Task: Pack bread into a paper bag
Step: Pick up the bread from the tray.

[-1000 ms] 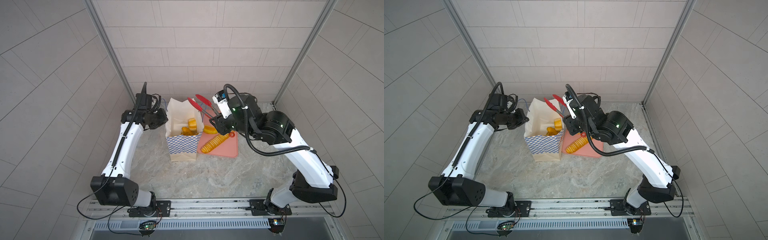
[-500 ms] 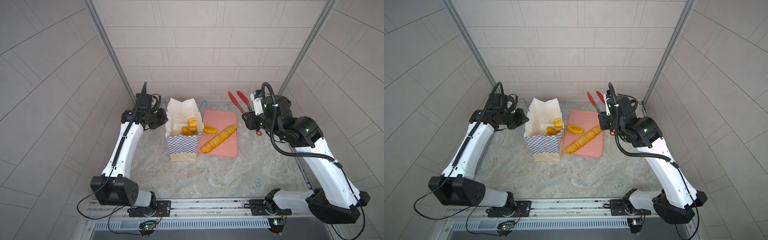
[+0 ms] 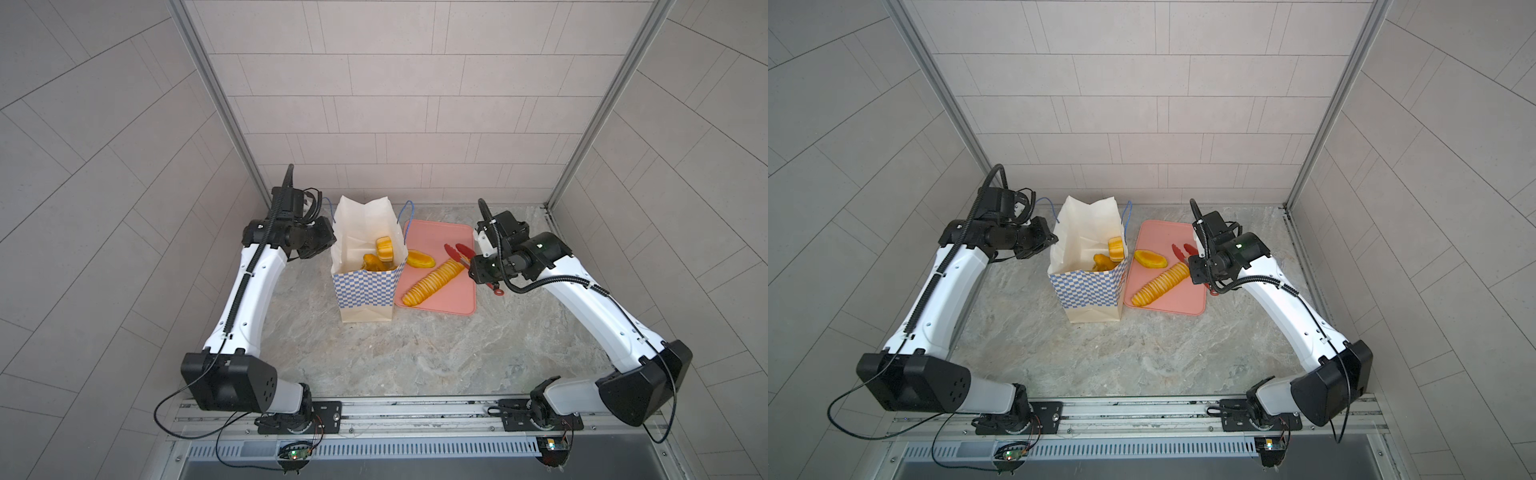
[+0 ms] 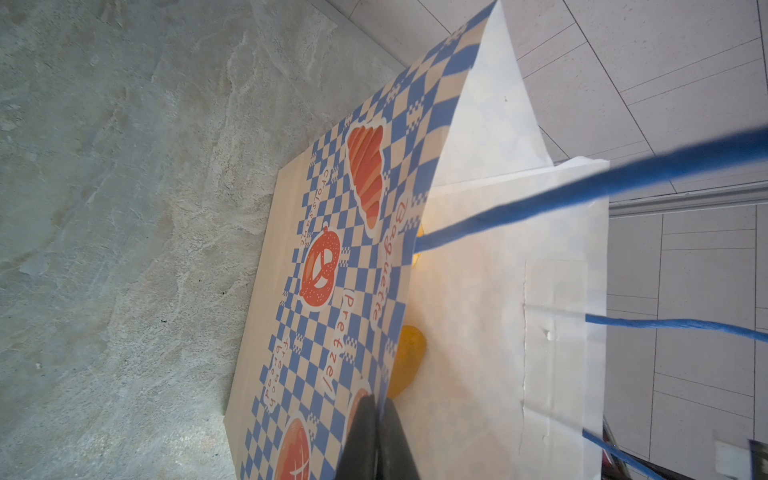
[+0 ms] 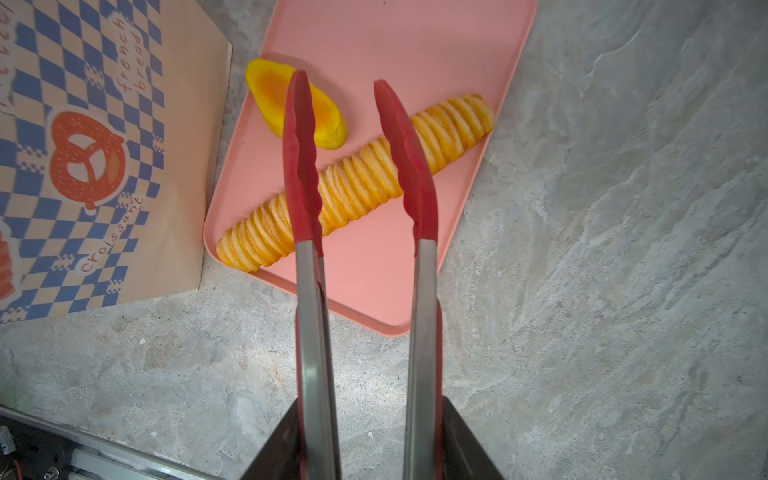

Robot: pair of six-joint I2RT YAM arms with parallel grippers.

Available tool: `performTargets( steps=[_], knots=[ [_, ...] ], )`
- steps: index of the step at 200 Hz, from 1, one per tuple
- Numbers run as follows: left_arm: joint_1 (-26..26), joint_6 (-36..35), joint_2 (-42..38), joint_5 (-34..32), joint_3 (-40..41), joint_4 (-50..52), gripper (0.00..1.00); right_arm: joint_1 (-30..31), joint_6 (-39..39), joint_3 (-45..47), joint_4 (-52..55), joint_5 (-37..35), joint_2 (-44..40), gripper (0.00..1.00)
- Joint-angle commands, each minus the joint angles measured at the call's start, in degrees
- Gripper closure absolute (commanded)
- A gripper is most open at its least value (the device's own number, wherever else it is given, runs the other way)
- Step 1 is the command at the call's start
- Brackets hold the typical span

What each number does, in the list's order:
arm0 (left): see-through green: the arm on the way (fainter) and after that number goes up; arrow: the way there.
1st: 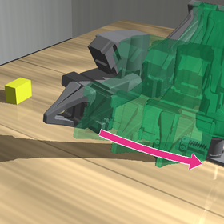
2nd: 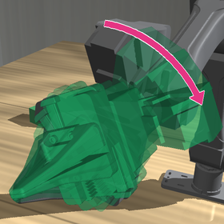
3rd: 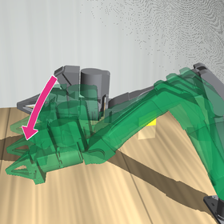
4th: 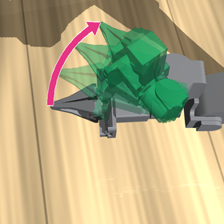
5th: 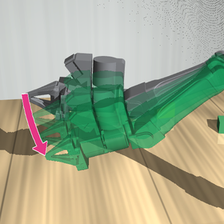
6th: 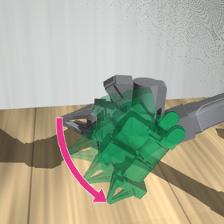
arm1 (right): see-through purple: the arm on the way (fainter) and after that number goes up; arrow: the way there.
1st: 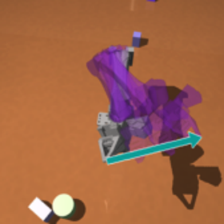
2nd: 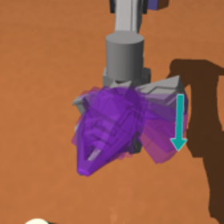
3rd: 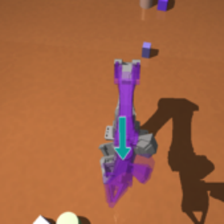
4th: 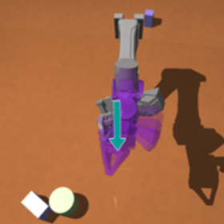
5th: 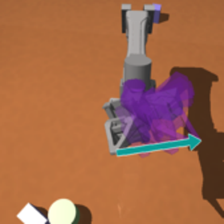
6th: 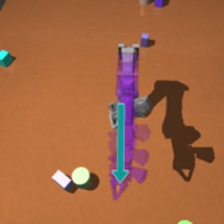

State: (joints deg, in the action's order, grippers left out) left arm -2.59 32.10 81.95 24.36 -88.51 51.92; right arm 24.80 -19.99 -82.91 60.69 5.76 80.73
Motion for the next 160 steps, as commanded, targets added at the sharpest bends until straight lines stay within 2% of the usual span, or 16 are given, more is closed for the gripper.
performTargets(
  steps=[1,58,82,160],
  knots=[
    [0.2,-0.3,-0.3,0.3,0.7,0.3,1.00,1.0,2.3,-1.0,0.8,0.5,2.0,0.54],
    [0.2,-0.4,-0.4,0.5,1.2,-0.2,1.00,6.5,7.9,-9.7,8.5,-7.7,13.3,0.51],
    [0.2,-0.3,-0.3,0.6,1.2,-0.2,1.00,7.5,7.8,-14.3,12.2,-10.0,18.6,0.51],
    [0.2,-0.5,0.1,0.8,1.3,-0.1,1.00,9.5,10.4,-17.7,11.3,-13.5,24.0,0.43]
  ],
)
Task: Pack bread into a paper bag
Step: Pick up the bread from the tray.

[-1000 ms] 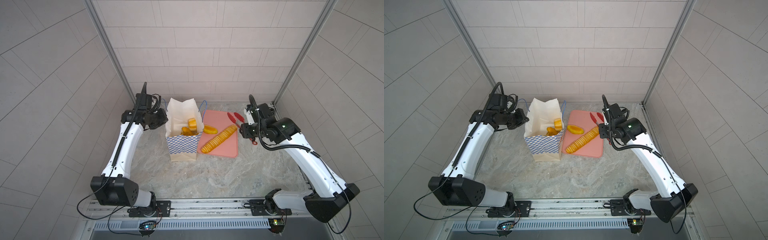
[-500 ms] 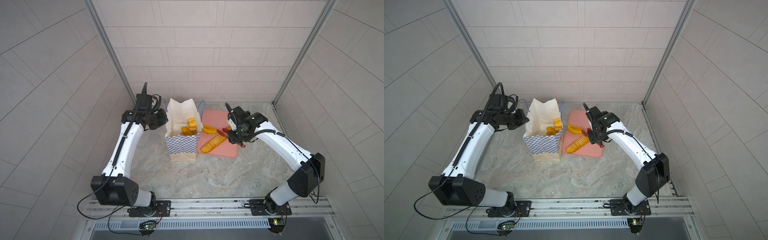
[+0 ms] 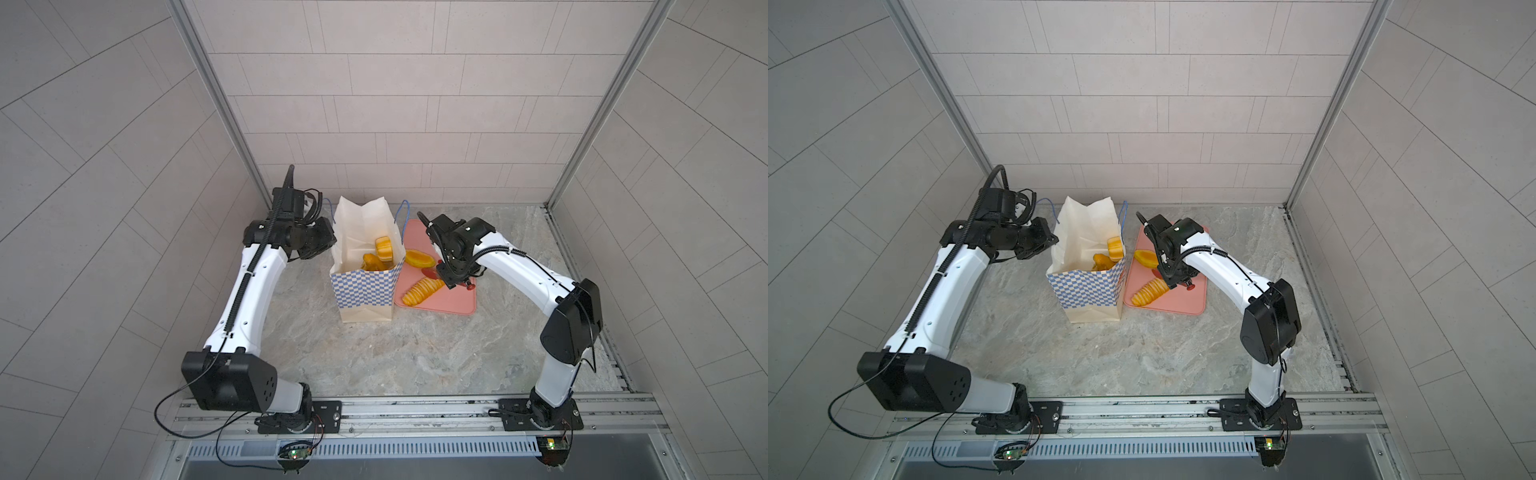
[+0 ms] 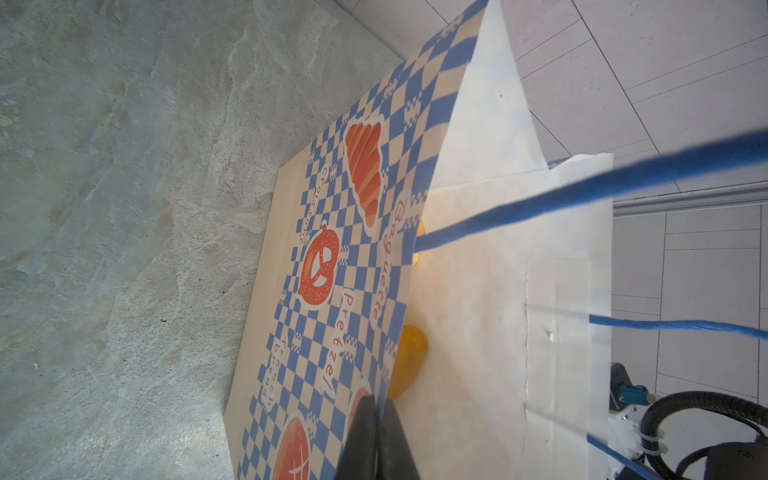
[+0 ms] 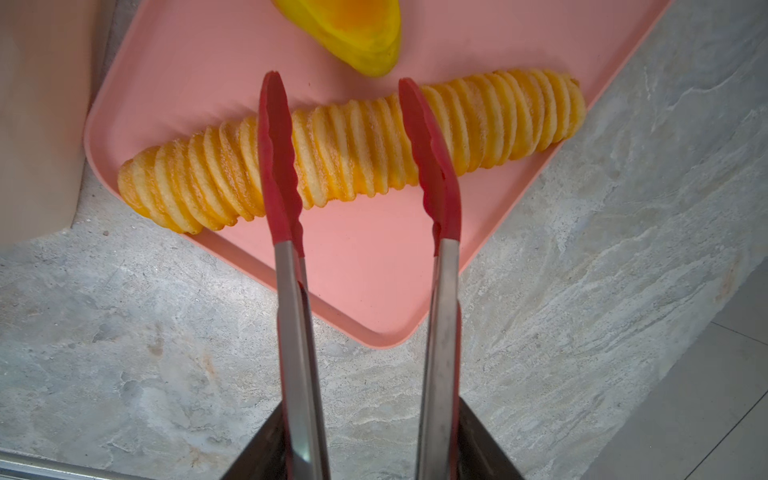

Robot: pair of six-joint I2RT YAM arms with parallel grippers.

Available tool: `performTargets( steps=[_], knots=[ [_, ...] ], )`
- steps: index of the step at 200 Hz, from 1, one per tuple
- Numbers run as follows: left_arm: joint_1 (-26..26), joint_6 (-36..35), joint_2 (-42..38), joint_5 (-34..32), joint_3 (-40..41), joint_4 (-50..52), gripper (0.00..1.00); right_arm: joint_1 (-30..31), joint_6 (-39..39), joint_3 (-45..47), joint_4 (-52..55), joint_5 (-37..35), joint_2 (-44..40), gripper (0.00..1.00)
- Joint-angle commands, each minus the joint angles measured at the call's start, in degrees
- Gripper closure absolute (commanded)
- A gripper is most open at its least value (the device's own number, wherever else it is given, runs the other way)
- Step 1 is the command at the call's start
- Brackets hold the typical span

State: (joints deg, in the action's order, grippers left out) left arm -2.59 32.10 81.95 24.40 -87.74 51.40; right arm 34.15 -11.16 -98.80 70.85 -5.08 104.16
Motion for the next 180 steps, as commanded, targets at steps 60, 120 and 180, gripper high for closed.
performTargets(
  steps=[60,120,180],
  knots=[
    [0.3,-0.6,0.5,0.7,0.6,0.3,1.00,0.1,3.0,-5.2,0.3,-2.9,4.5,0.38],
    [0.3,-0.8,1.2,0.6,-0.1,1.0,1.00,-0.3,4.7,-9.4,0.0,-2.6,8.8,0.36],
    [0.3,-1.0,1.4,0.0,-0.2,1.3,1.00,-2.1,5.2,-12.7,-0.1,-0.1,12.6,0.34]
  ],
)
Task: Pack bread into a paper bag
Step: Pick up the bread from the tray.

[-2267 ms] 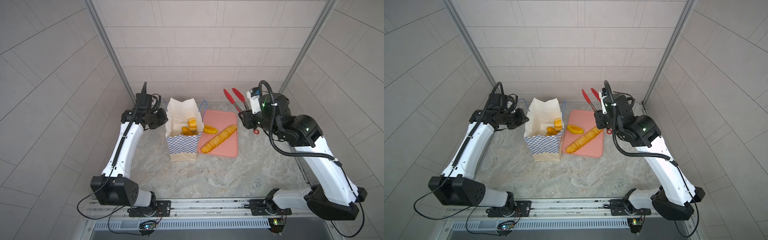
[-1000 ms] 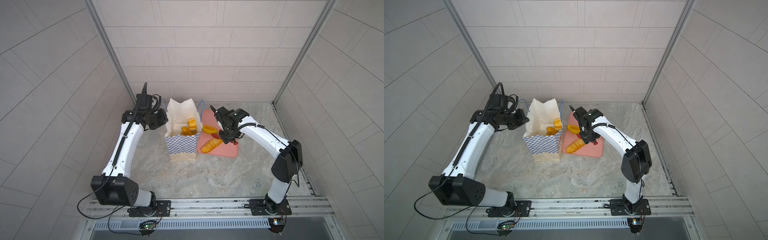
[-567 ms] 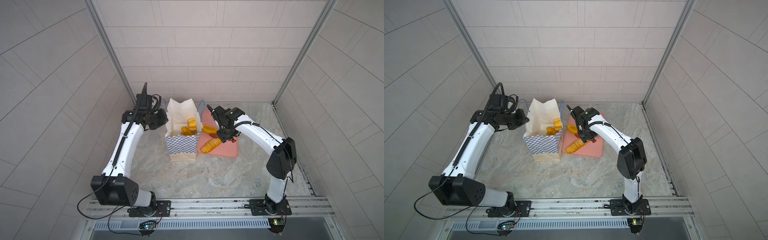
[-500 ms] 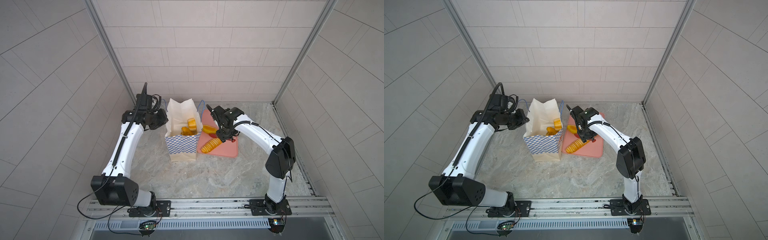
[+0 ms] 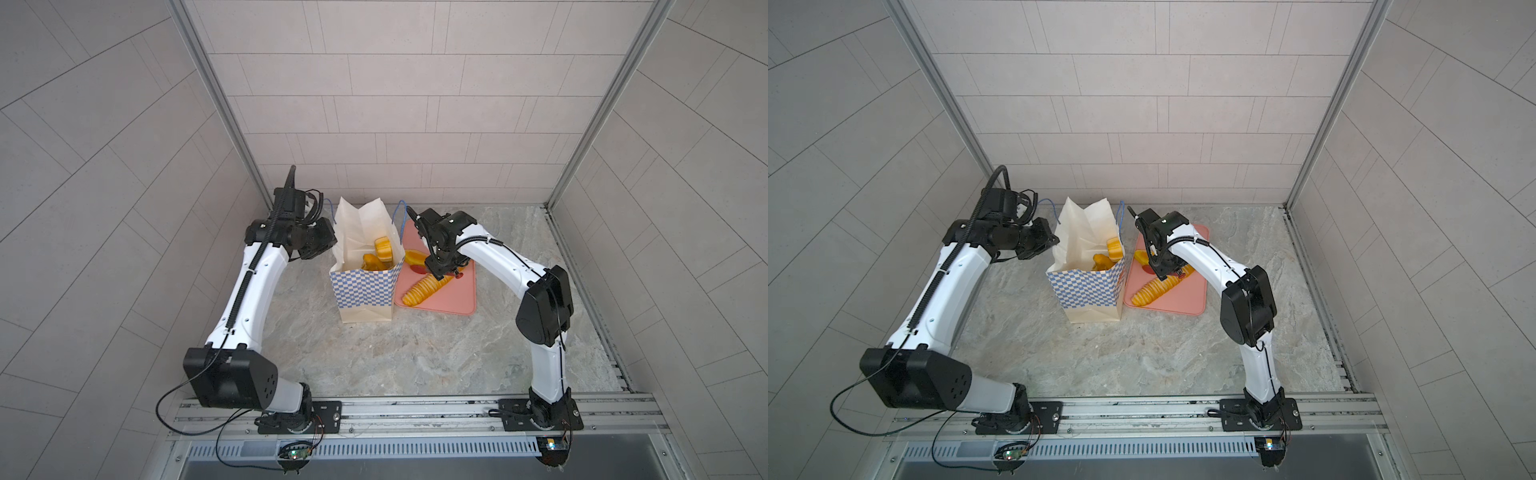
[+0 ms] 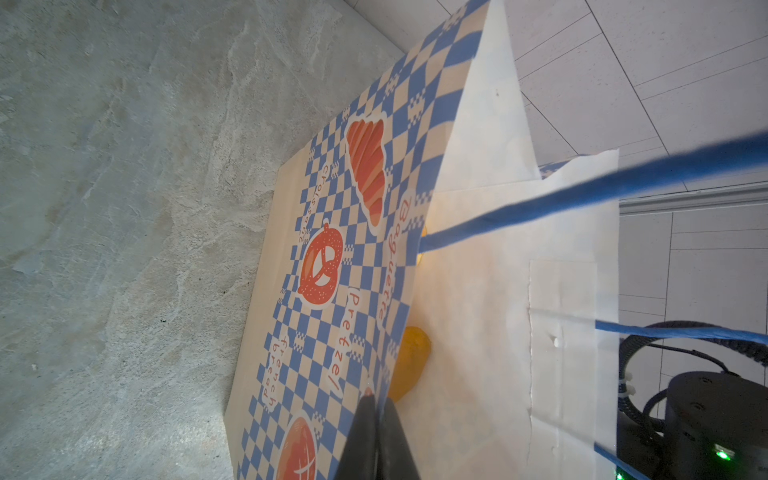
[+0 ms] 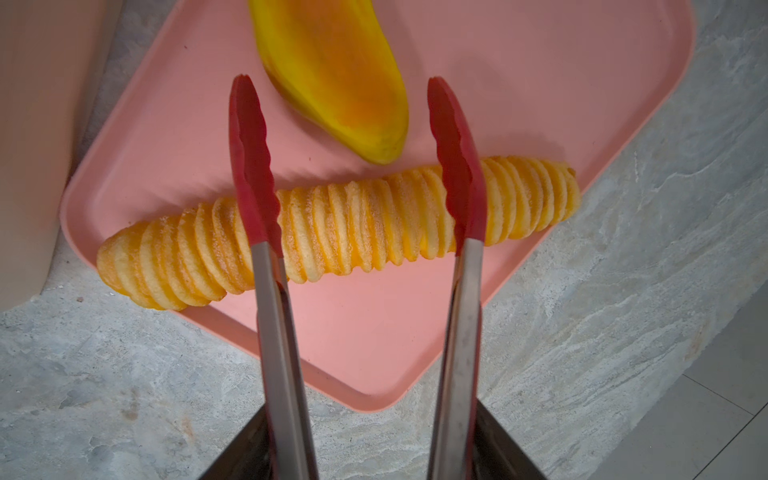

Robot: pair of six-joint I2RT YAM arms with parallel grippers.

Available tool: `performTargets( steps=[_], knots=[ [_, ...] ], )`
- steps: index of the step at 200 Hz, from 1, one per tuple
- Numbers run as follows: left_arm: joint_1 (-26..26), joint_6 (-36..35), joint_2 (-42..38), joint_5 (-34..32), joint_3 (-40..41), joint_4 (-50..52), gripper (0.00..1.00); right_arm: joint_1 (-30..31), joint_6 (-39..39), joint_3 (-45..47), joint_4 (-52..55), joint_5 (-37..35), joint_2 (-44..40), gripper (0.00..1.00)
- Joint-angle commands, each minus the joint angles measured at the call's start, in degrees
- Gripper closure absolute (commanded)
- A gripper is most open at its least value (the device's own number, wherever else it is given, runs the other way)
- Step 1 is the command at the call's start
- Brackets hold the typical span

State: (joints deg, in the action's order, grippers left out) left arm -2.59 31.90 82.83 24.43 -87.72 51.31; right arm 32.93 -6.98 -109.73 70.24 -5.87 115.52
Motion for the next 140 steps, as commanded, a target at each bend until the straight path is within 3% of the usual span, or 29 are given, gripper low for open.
performTargets(
  steps=[1,80,140],
  knots=[
    [0.3,-0.8,0.6,0.0,-0.2,1.4,1.00,-1.0,1.1,-1.8,0.5,0.8,1.3,0.34],
    [0.4,-0.8,0.5,-0.8,-0.5,1.9,1.00,-2.2,1.7,-5.1,0.4,3.9,5.0,0.36],
    [0.5,-0.7,0.2,-1.1,-0.5,2.1,1.00,-3.0,1.8,-5.5,0.4,5.2,5.4,0.46]
  ],
)
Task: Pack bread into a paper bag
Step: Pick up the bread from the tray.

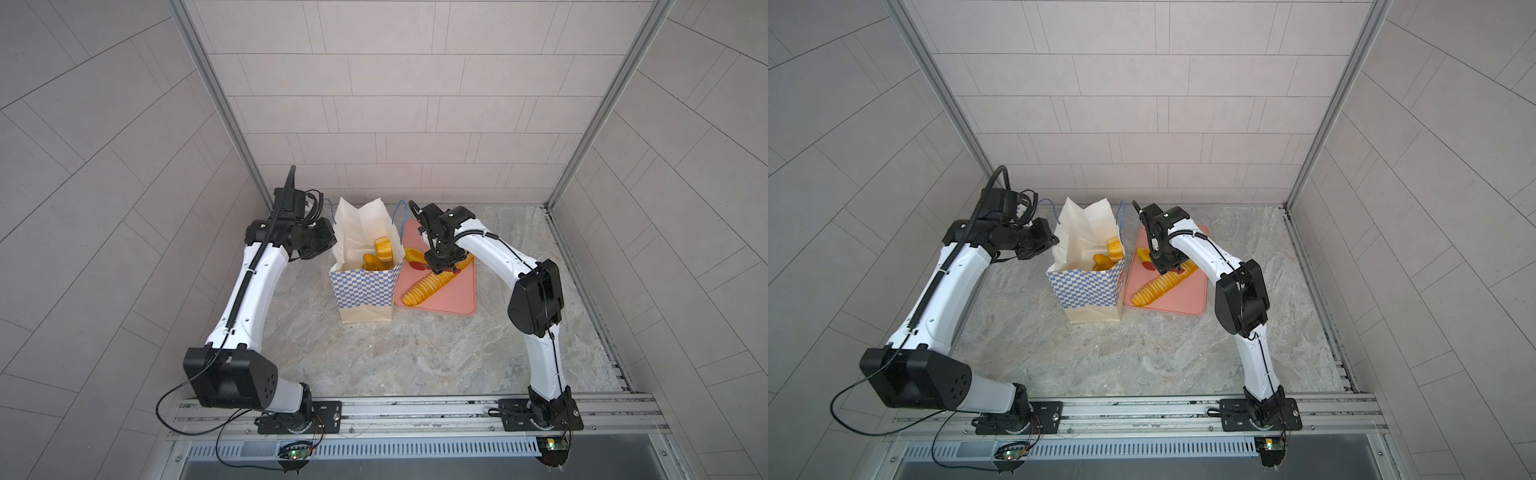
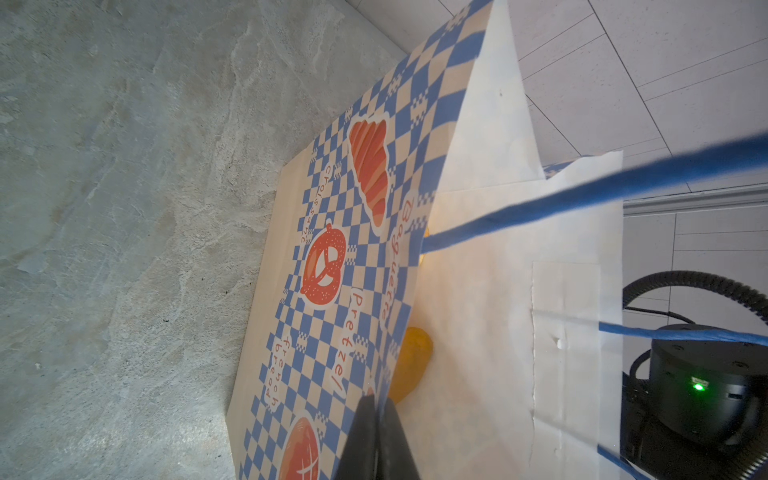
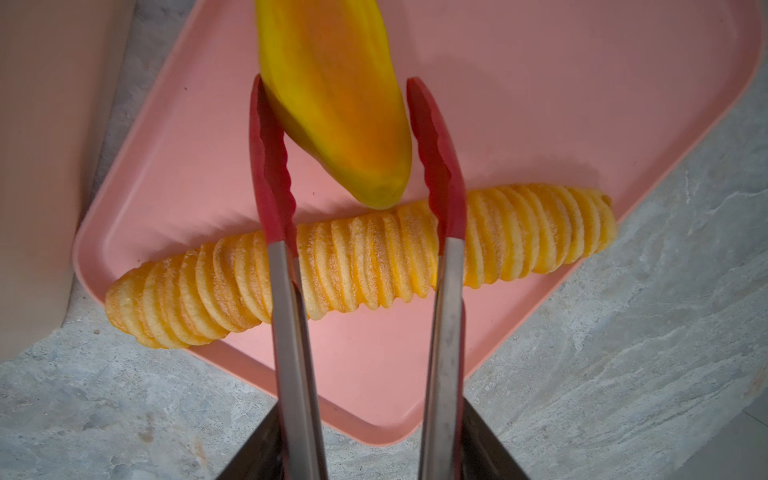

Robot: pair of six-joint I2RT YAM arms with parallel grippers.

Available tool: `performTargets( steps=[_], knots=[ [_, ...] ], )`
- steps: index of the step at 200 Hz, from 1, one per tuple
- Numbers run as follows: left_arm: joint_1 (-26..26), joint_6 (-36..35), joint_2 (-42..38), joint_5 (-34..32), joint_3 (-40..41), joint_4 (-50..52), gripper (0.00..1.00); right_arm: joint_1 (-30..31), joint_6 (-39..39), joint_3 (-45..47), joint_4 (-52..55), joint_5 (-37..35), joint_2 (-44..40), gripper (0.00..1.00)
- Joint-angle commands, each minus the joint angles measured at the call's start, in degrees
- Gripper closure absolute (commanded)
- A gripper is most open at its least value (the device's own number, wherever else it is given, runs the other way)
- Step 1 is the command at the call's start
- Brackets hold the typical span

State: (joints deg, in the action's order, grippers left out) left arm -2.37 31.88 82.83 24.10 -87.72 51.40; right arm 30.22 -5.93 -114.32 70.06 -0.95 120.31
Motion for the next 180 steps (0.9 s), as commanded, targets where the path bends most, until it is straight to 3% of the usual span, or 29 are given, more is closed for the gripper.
performTargets(
  steps=[1,50,180],
  knots=[
    [0.3,-0.7,0.2,-0.9,-0.5,2.0,1.00,-0.3,0.7,-0.9,0.5,0.2,0.6,0.46],
    [0.3,-0.6,0.2,-0.9,-0.6,2.0,1.00,-1.2,0.3,0.5,0.3,-0.2,-1.6,0.53],
    [0.4,-0.7,-0.1,-1.0,-1.4,2.3,1.00,-5.8,-6.5,7.9,-4.8,4.6,-14.2,0.58]
  ],
)
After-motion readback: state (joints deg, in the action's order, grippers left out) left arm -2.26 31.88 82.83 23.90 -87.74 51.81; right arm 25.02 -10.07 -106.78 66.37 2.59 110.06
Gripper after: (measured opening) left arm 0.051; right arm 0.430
